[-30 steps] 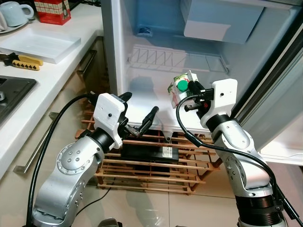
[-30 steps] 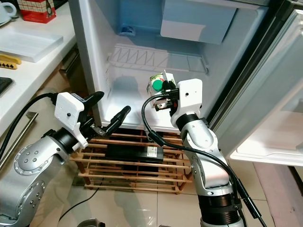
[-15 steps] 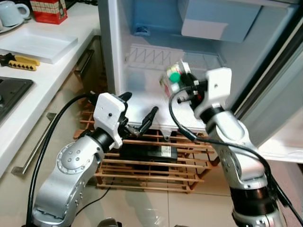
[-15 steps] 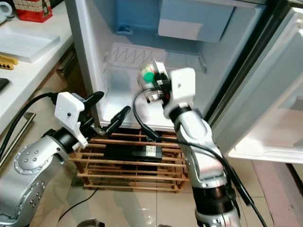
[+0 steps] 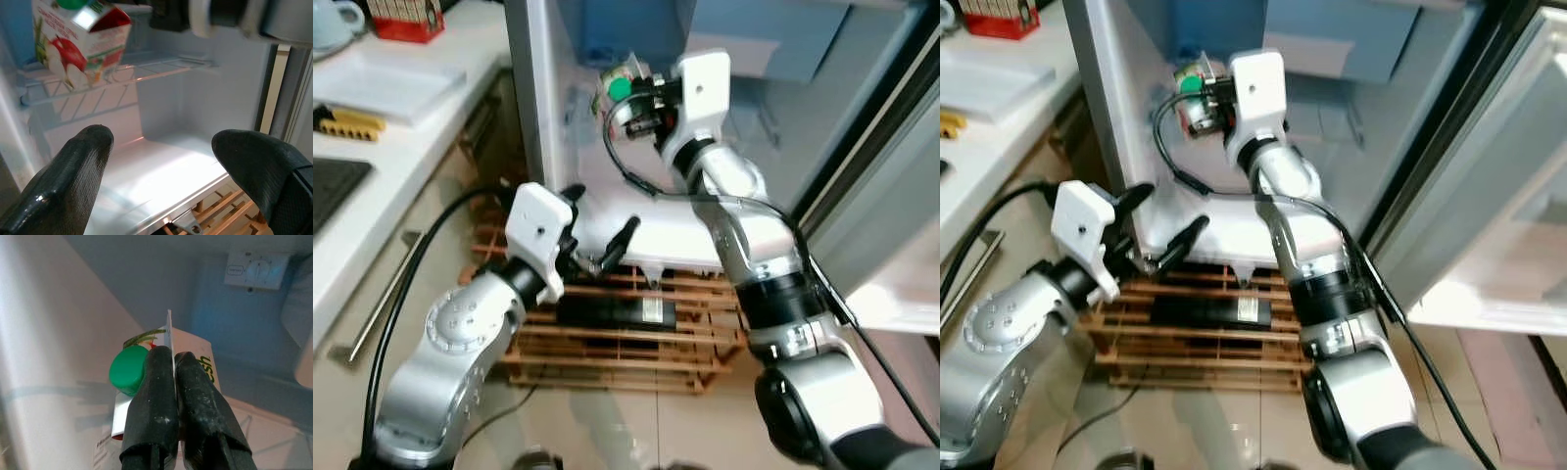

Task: Restocking fridge

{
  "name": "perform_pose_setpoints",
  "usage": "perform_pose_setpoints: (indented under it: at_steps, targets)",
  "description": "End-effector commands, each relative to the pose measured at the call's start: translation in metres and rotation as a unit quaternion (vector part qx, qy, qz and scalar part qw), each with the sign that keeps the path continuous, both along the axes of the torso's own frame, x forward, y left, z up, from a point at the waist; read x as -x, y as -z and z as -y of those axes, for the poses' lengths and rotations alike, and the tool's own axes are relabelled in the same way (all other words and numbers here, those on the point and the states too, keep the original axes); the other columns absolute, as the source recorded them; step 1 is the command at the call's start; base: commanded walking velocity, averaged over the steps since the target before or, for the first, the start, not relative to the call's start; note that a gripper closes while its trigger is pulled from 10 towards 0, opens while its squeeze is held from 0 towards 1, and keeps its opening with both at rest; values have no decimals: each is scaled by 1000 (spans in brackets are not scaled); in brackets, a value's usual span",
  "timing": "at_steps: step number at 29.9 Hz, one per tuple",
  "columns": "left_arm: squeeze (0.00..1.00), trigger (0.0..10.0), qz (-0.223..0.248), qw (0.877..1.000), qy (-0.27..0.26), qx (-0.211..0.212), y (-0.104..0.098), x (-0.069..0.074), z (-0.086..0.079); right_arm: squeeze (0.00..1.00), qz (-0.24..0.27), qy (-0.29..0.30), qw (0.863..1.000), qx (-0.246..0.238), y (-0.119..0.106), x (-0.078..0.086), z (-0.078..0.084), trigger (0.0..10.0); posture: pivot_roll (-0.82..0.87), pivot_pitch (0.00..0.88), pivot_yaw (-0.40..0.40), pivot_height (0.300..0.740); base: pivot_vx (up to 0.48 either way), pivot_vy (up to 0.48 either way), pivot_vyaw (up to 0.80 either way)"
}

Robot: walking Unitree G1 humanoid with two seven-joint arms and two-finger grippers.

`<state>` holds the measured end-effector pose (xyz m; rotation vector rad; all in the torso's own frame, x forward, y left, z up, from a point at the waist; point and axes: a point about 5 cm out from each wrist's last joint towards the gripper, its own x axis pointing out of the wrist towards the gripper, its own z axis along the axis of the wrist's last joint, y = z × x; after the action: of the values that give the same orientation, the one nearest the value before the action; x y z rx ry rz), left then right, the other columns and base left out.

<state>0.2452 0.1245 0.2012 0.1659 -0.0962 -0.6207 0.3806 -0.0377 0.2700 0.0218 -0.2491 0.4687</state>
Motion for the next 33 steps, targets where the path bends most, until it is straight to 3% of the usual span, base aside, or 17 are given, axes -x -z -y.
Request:
perform_pose_setpoints:
  at_steps: [1,5,7,14,20,28,33]
  targets:
    - [0,10000,6,1000,7,-1,-4,4,1,0,-6,16,1000,-6,1,-8,5,10000,93,92,-118,740,0,0,0]
    - [0,10000,4,1000,7,-3,-4,7,1,0,-17,38,999,-2,-1,-18,4,10000,103,99,-126,740,0,0,0]
    - [0,10000,4,1000,9,-4,-6,8,1,0,-26,39,999,-25,-6,-24,-1,10000,115,109,-133,740,0,0,0]
    - [0,10000,9,1000,11,-8,-14,11,-1,0,-33,47,998,-41,-14,-31,-4,10000,133,124,-137,740,0,0,0]
    - [0,10000,15,1000,14,-6,-19,11,0,0,-31,57,996,-64,-24,-34,0,10000,138,128,-136,740,0,0,0]
    - [0,10000,39,999,14,34,-38,8,5,0,-24,68,994,-87,-34,-37,5,10000,140,134,-139,740,0,0,0]
    - [0,10000,43,998,14,41,-42,8,6,0,-26,61,995,-78,-34,-36,2,10000,139,139,-144,740,0,0,0]
